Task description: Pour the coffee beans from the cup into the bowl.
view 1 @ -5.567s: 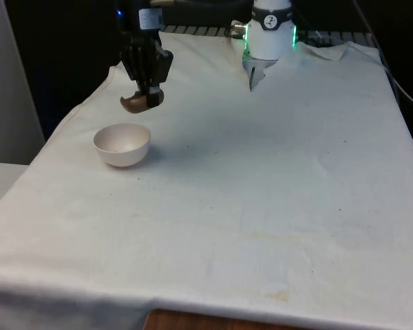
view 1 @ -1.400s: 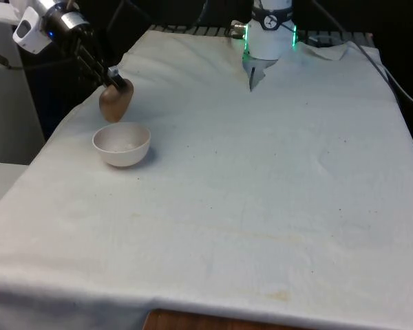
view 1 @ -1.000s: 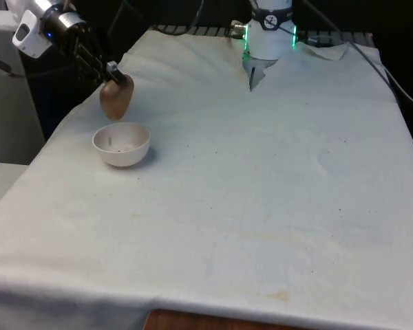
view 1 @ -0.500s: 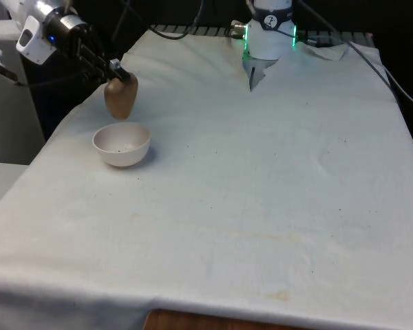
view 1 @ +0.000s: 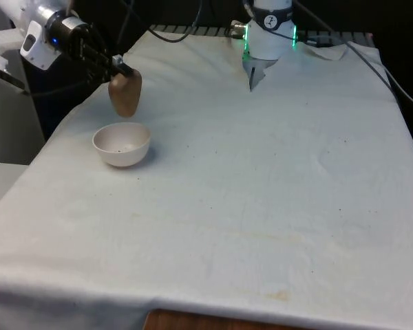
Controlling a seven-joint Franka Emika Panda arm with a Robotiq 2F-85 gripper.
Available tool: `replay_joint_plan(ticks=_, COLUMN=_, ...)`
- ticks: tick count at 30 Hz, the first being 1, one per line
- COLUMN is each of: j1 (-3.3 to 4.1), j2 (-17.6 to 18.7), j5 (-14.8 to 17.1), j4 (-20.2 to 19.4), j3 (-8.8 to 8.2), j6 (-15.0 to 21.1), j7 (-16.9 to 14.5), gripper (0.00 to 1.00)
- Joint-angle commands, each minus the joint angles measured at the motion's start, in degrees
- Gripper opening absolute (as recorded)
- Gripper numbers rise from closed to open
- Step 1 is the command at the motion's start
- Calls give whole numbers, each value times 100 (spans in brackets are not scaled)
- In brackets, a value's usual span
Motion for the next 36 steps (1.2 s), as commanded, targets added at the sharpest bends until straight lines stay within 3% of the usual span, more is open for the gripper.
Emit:
replay_joint_plan(ticks=1, j1=-6, j2=17, j5=29, j4=0, j3=0, j6=-40, j7=-6, gripper=1)
replay_joint_plan(ticks=2, j1=-92, j2=74, j5=57, j4=97, j3=46, j6=-160, j7=29, gripper=1)
replay_joint_plan(ticks=7, j1=-132, j2=195, j5=258, j4=120, j3=-6, j6=-418, j7=17, gripper=1)
replay_joint_plan(ticks=8, j1=-46, j2=160, j5=275, j4=23, j3=-63, j6=-338, j7=-17, gripper=1)
replay_joint_plan(ticks=9, j1=-138, j2=212, j5=292, j4=126, j3=-11, j6=-458, j7=17, gripper=1)
replay_joint_plan(ticks=16, j1=-189, j2=424, j5=630, j4=172, j3=-120, j6=-842, j7=34, gripper=1)
replay_joint_plan(ticks=17, j1=-86, j2=350, j5=584, j4=57, j3=-166, j6=-699, j7=-23, gripper=1)
replay_joint_plan(ticks=18, j1=-189, j2=424, j5=630, j4=172, j3=-120, j6=-842, j7=34, gripper=1)
replay_joint_plan(ticks=23, j1=-246, j2=561, j5=848, j4=212, j3=-160, j6=-1083, j7=46, gripper=1)
replay_joint_plan(ticks=24, j1=-149, j2=521, j5=842, j4=103, j3=-218, j6=-991, j7=-17, gripper=1)
replay_joint_plan(ticks=25, j1=-264, j2=607, j5=917, j4=229, j3=-172, j6=-1152, j7=52, gripper=1)
replay_joint_plan(ticks=32, j1=-321, j2=779, j5=1203, j4=264, j3=-229, j6=-1444, j7=74, gripper=1)
replay_joint_plan(ticks=33, j1=-321, j2=779, j5=1203, j4=264, j3=-229, j6=-1444, j7=74, gripper=1)
replay_joint_plan(ticks=34, j1=-223, j2=739, j5=1209, j4=143, j3=-292, j6=-1364, j7=6, gripper=1)
replay_joint_plan(ticks=35, j1=-338, j2=814, j5=1261, j4=269, j3=-235, j6=-1513, j7=86, gripper=1)
replay_joint_plan(ticks=36, j1=-350, j2=831, j5=1295, j4=275, j3=-241, j6=-1541, j7=86, gripper=1)
